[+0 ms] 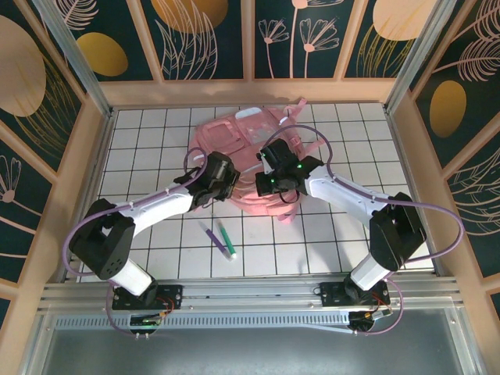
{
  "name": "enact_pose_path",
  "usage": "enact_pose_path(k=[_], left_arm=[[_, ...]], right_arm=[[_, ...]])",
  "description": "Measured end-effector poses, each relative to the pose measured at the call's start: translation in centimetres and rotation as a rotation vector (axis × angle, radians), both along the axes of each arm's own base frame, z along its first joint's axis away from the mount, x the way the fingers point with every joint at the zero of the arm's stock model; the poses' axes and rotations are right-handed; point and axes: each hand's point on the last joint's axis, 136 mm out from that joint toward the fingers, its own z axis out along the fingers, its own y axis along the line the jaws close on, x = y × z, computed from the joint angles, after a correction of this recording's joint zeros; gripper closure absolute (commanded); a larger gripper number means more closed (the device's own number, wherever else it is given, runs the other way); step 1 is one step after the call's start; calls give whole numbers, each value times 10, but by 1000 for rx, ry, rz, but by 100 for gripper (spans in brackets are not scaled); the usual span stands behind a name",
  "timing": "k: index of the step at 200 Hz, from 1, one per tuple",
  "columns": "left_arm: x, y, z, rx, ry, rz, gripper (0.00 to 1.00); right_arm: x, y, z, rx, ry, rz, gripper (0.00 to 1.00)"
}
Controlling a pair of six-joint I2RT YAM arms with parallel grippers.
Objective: Pack the student bag
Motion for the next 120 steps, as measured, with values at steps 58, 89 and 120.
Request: enact_pose_path(k=[58,89,120], left_arm=[[-22,2,-10,85,73,48,51],[-34,-3,-19,96,109,59,38],[-37,-6,-18,90,107,77,49]], right_arm=[[1,-1,0,-4,-4,-3,100],[1,0,0,-2,-5,-3,100],[1,0,0,0,-3,-2,100]])
